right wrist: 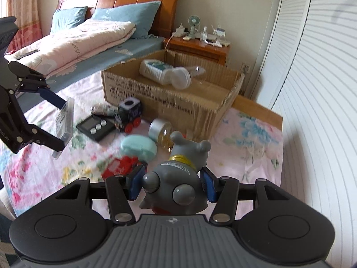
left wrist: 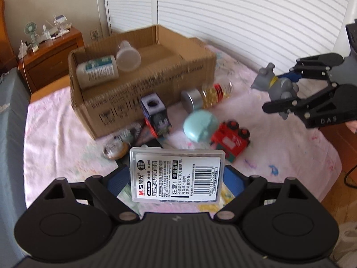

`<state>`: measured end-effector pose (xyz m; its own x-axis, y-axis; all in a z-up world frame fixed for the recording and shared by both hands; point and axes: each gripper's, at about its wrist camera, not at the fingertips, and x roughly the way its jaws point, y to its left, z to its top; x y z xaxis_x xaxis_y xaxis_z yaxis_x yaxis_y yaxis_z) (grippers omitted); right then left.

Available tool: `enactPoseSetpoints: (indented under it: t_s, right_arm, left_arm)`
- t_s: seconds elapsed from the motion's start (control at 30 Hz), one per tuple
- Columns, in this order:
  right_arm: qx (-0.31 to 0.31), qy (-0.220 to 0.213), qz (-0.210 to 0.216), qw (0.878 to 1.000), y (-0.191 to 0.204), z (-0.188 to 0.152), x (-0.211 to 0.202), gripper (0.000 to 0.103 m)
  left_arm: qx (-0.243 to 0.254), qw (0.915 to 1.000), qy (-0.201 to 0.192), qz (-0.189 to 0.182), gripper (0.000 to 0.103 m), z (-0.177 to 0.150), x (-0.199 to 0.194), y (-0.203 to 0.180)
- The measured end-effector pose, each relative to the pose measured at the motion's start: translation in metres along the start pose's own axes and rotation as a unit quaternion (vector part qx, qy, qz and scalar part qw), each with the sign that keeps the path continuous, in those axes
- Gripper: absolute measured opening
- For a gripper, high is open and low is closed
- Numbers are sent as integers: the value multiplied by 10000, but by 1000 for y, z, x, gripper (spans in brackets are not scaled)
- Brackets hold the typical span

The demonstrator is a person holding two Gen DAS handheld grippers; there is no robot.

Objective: Organize rigid objects
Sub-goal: 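Carry the refill pack and grey toy into the box and release both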

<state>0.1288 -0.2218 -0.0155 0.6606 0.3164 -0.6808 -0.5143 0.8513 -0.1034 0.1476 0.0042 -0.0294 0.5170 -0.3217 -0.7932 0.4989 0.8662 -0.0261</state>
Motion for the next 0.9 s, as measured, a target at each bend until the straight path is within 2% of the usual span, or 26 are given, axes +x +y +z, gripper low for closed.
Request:
enactPoseSetpoints:
  t_s: [0.27,0.43,0.57,0.63,0.7,0.9]
  right_arm:
    - [79,-363,1,9993,-3,40,-1,59]
    - [105,-467,-55,9988,-3,61,4,59]
    - [73,-488,-140,9987,-1,72,5,59]
    - [83,-521,-152,9985,0,76,5,59]
    - [89,-528,-162,9984,2,79,6,59]
    - [49,-450,-168,9988,6,89,13,59]
  left_arm:
    - [70,9982,-542,261,90,58,-13,21]
    - [11,9959,-770,482,90,96,0,38]
    - [-152,9937,-864,694,90,112,16,53]
    - [-341,9921,-910,788,93,115,24,62]
    - [-501,9913,-984,722,96,112,25,70]
    - [-648,9906,-936,758,99,81,14,73]
